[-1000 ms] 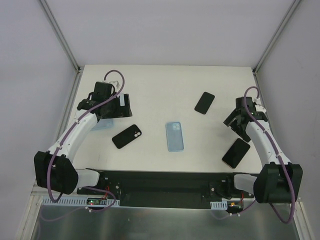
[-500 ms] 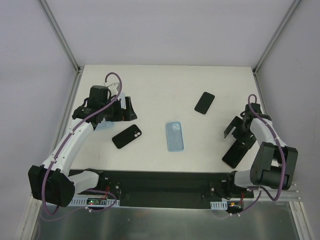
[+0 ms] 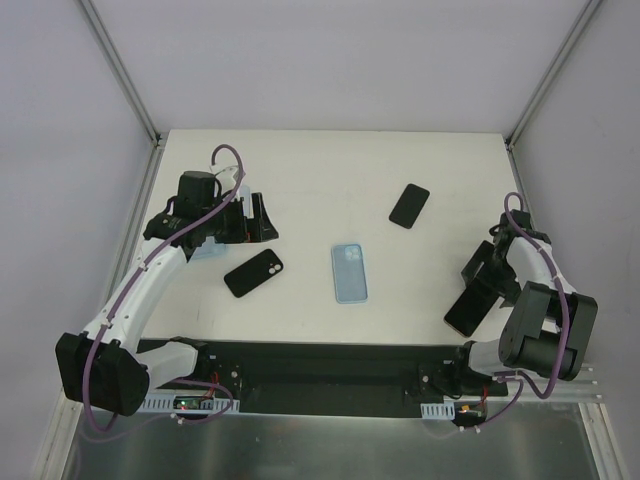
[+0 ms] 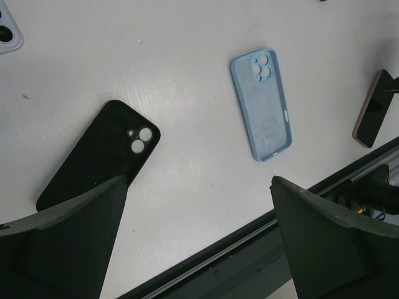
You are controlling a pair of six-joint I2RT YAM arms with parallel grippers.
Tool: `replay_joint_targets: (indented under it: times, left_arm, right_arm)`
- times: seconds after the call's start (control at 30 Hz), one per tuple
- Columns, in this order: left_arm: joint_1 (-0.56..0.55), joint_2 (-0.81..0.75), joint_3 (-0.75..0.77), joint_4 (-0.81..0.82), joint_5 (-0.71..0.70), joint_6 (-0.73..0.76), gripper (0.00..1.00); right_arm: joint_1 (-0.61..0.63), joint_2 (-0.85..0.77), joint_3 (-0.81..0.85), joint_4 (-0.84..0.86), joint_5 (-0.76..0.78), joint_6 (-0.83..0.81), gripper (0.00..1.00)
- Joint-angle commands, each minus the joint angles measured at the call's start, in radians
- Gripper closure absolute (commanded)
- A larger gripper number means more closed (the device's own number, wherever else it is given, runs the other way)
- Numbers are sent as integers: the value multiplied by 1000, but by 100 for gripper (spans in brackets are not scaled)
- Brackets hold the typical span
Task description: Put the phone into the phone case
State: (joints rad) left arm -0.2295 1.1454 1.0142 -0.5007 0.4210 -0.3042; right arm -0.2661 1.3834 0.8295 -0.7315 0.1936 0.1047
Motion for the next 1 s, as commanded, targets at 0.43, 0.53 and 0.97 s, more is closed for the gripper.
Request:
replay_joint_targets:
  times: [0.43, 0.53, 0.97]
  left_arm:
    - [-7, -36, -11, 30, 51, -21, 2]
    - [-8, -35, -11, 30, 44, -23, 2]
    - [-53, -24, -16, 36, 36, -15, 2]
  right_arm:
    - [-19, 108, 20, 61, -65, -79, 4]
    - [-19, 129, 23, 63, -80, -76, 4]
    - [63, 157, 36, 127, -269, -99, 19]
